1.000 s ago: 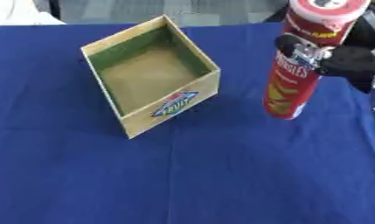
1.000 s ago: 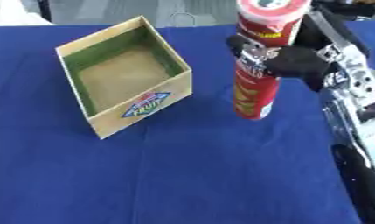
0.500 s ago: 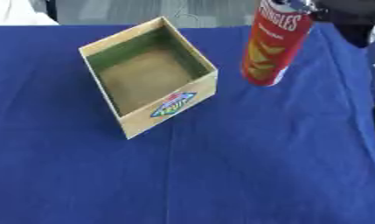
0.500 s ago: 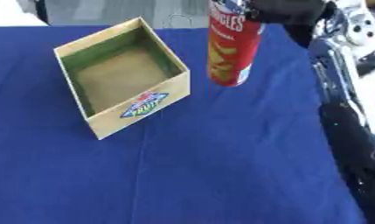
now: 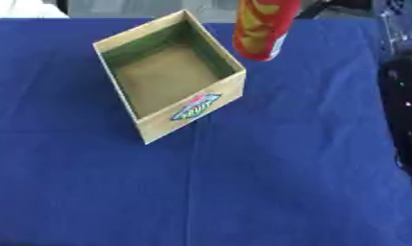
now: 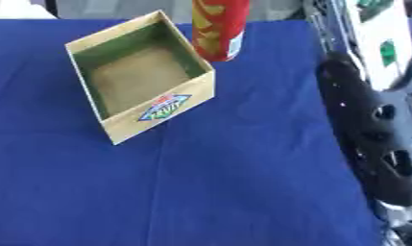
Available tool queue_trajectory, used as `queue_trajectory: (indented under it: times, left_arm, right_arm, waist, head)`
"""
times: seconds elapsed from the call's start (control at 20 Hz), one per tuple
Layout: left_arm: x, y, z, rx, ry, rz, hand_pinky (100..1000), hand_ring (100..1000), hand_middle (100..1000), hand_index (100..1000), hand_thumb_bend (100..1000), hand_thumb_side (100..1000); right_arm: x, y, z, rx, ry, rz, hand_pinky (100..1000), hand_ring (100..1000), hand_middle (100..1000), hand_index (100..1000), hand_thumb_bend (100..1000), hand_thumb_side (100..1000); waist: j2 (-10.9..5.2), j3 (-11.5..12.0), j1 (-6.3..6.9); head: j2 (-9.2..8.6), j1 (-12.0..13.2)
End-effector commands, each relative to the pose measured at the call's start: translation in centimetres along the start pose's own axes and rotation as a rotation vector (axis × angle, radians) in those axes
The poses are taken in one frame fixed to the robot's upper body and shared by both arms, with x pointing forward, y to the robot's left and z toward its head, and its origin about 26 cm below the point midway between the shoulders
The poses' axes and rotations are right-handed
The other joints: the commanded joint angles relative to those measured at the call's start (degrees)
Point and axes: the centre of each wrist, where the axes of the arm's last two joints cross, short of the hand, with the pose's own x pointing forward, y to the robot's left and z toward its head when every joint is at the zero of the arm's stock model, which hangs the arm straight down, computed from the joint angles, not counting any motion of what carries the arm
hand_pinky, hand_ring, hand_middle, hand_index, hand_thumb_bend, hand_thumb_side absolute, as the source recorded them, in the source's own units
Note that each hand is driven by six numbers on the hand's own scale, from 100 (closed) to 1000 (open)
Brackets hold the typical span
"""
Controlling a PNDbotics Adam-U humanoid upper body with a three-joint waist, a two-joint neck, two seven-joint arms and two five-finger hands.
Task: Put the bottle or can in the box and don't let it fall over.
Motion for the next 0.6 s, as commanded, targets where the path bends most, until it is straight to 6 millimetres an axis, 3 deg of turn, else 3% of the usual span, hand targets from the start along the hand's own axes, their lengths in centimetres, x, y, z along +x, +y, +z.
queue_trajectory:
  times: [0.05, 0.6]
  left_arm:
    - [0.9, -0.2, -0.5, -0.002, -0.041, 0.025, 679, 569, 665, 756, 348, 556]
    - [1.5, -0.9, -0.5, -0.002, -0.043, 0.074, 677, 563, 665, 756, 342, 567]
  right_arm:
    - [0.1, 0.3, -1.6, -0.008, 0.008, -0.007, 1000, 834, 578, 626, 100, 131]
    - [-3.0, 1.3, -5.2, -0.034, 0.044, -0.052, 1000, 839, 593, 645, 100, 274]
  waist:
    - [-0.86, 0.4, 0.04]
    - [1.16, 3.6, -0.69]
  head:
    - [-0.41, -0.5]
    - [-3.44, -3.9]
